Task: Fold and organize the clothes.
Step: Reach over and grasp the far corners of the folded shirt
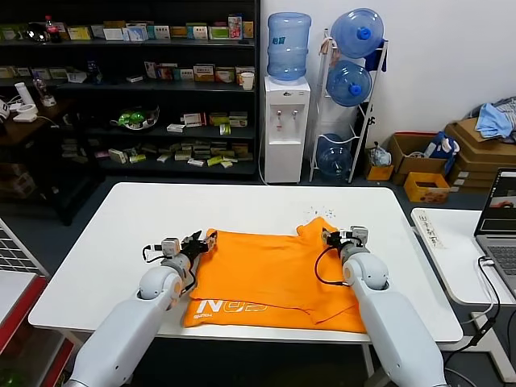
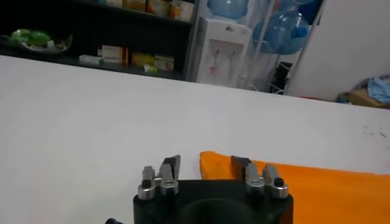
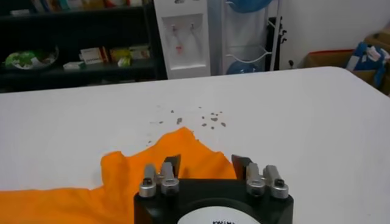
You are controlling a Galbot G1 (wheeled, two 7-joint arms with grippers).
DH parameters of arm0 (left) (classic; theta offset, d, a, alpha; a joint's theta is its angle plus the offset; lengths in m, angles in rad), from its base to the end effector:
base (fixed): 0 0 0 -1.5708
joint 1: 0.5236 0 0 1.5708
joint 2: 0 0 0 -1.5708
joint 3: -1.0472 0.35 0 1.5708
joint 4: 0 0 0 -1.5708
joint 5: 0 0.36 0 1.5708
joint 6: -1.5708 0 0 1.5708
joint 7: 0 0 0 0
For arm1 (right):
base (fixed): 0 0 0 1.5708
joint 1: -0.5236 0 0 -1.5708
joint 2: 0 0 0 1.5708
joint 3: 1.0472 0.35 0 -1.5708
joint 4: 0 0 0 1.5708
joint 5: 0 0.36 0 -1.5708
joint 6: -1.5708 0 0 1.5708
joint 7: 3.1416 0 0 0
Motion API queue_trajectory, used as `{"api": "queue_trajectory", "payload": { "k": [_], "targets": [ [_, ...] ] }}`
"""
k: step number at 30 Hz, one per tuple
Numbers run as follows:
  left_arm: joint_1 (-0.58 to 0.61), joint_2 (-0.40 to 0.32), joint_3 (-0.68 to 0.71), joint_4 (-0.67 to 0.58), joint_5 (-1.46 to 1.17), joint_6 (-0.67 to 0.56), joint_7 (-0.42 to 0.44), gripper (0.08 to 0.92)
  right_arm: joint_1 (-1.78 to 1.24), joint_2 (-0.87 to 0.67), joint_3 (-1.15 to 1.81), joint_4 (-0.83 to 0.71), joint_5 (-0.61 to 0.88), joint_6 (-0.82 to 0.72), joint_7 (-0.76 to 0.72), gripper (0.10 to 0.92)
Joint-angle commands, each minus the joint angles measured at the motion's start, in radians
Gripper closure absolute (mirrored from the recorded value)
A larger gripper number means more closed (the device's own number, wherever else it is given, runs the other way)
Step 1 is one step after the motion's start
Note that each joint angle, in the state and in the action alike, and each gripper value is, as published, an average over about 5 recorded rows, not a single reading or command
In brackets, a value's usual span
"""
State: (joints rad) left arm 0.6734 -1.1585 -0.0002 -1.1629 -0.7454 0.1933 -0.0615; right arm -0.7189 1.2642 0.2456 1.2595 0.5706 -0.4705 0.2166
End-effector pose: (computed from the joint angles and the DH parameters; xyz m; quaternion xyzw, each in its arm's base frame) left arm 0.4555 0.0461 -0.3774 -0.1005 -0.9685 0.0649 0.2184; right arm 0.4626 -0.0493 -0.3360 -0.0080 -0.9610 -0.0470 0.2724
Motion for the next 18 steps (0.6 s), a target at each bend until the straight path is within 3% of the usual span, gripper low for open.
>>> {"api": "queue_trajectory", "payload": {
  "k": [1,12,18],
  "targets": [
    [-0.017,-0.008,0.012,0.029,0.014,-0.006,0.007,0.500,0.005,0.003,-0.003,-0.011,0.003,0.005,-0.003,0.546],
    [-0.012,-0.015,0.013,0.024,0.021,-0.019,0.008,0.820,-0.003,0.001,0.002,-0.017,0.002,0.021,-0.011,0.860],
    [0.002,-0.009,0.008,0.011,0.027,-0.046,0.015,0.901,-0.025,-0.007,0.006,0.016,0.003,0.065,-0.024,0.901]
  ]
}}
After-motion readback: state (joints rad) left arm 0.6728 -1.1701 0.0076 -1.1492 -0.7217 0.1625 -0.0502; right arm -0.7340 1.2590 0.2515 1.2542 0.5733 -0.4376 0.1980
